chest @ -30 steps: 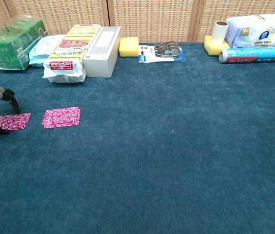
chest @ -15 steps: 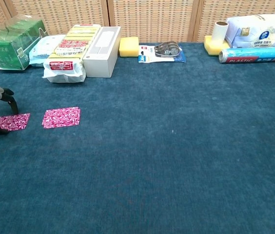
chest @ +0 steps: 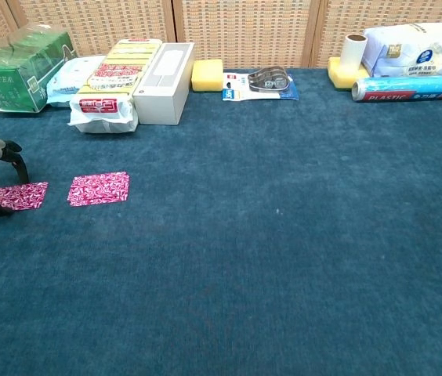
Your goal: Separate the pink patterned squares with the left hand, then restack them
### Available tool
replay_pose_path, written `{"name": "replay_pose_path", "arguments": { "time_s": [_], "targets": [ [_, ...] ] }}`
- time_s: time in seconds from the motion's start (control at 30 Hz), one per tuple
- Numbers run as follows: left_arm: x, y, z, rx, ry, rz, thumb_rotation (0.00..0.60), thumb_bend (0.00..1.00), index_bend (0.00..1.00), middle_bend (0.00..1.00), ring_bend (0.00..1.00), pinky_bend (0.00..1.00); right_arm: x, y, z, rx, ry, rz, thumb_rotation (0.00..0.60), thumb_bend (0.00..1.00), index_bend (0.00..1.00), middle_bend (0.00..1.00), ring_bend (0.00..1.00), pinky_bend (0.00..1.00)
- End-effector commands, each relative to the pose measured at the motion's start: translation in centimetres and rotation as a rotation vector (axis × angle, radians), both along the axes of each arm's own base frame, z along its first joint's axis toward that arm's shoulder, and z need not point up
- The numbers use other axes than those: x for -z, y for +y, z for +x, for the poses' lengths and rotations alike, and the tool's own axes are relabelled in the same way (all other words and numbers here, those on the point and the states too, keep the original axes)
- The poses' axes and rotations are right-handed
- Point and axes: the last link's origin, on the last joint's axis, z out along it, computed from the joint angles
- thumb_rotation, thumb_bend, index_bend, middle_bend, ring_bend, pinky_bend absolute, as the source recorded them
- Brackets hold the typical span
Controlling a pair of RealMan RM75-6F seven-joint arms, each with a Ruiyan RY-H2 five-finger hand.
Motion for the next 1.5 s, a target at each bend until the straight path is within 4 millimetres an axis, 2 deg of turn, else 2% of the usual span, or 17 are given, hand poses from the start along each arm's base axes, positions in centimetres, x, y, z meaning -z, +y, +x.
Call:
{"name": "replay_pose_path", "arguments": {
  "time_s": [0.03,0.4,0.63,0.97,1.23,1.5],
  "targets": [
    [-0.1,0.0,0.1,0.0,-0.006,0.004,0.6,0.26,0.36,0.0,0.0,0.02,0.0,0.0,0.0,0.0,0.0,0.001,0.6,0.0,0.13,0.02,0.01,0.01],
    [-0.7,0.2,1.4,0.017,-0.017,-0.003,0.6,0.26,0.36,0.0,0.0,0.02,0.0,-0.1,0.0,0.003,0.001,0.004,0.6,0.0,0.13,0.02,0.01,0.01],
    [-0.4,1.3,4.4,0.064,-0.059,-0.014,0.6,0.26,0.36,0.0,0.0,0.02,0.1,-0.1,0.0,0.003,0.002,0.009,0.6,0.0,0.13,0.02,0.01,0.01],
    [1.4,2.2,8.7,0.123,-0.055,-0.048,0.6,0.26,0.36,0.0,0.0,0.02,0.0,-0.1,0.0,0.001,0.001,0.008,0.6,0.0,0.13,0.02,0.01,0.01],
    [2.9,1.9,10.1,0.133,-0.029,-0.078,0.6,0.26,0.36,0.0,0.0,0.02,-0.1,-0.1,-0.1,0.0,-0.006,0.006,0.6,0.0,0.13,0.02,0.01,0.01],
    [3.6,2.0,10.4,0.127,0.004,-0.069,0.6,0.26,0.36,0.0,0.0,0.02,-0.3,0.0,-0.2,0.0,-0.013,0.003,0.6,0.0,0.13,0.02,0.01,0.01]
  ]
}}
